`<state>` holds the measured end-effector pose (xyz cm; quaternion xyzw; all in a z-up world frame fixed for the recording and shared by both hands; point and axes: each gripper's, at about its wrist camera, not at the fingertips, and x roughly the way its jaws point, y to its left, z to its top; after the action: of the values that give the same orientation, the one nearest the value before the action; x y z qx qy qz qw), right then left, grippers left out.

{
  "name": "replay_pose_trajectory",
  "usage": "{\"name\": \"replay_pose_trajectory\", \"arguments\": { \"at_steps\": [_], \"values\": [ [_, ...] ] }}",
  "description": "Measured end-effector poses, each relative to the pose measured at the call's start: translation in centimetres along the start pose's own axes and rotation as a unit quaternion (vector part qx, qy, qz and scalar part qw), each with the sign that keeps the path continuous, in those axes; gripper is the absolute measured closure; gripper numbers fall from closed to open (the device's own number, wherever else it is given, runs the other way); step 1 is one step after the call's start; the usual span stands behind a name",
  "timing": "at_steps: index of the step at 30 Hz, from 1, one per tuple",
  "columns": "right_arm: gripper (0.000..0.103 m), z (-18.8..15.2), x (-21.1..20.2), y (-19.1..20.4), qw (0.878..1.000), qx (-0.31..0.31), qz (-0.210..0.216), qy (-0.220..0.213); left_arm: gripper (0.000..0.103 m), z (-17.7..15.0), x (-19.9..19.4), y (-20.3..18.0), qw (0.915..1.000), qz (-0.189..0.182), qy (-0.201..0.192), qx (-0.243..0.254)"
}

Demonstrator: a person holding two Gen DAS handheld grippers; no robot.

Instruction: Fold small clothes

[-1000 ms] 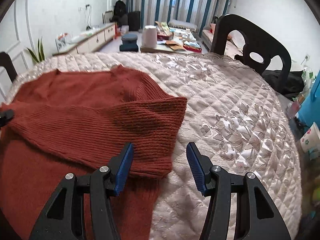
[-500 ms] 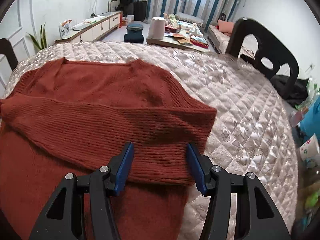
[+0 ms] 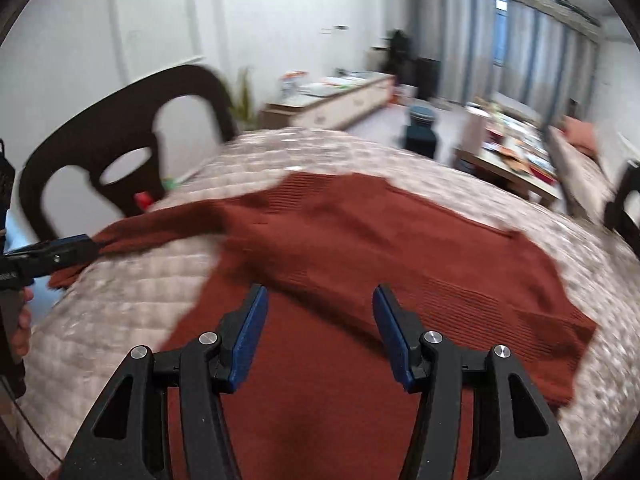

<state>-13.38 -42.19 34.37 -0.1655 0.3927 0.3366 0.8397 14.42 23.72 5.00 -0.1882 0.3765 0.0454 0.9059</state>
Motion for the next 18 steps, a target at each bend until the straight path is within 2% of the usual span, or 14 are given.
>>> {"name": "replay_pose_trajectory", "arguments": {
  "at_steps": [4,8,13,17,18],
  "values": [
    [0.048,-0.1,1.4,2.6,0.999,-0.011,0.031,0.011,0.017,-1.5,-3.0,4.3,0.9988,0.032,-0.012,-0.034],
    [0.048,-0.4,2.2,4.4,0.999,-0.024,0.036,0.020,0.017,-2.7,-4.9,8.5,0.9935,0.073,-0.026,-0.083],
    [0.048,-0.7,2.6,5.6,0.998,-0.030,0.042,0.028,0.017,-4.0,-5.5,11.8,0.9864,0.100,-0.023,-0.128],
    [0.048,-0.8,2.5,5.9,0.998,-0.033,0.040,0.029,0.017,-4.5,-4.2,12.9,0.9859,0.070,0.009,-0.152],
    [0.048,-0.8,2.5,5.9,0.998,-0.032,0.040,0.029,0.017,-4.6,-4.0,13.0,0.9843,0.078,0.006,-0.158]
  ]
}}
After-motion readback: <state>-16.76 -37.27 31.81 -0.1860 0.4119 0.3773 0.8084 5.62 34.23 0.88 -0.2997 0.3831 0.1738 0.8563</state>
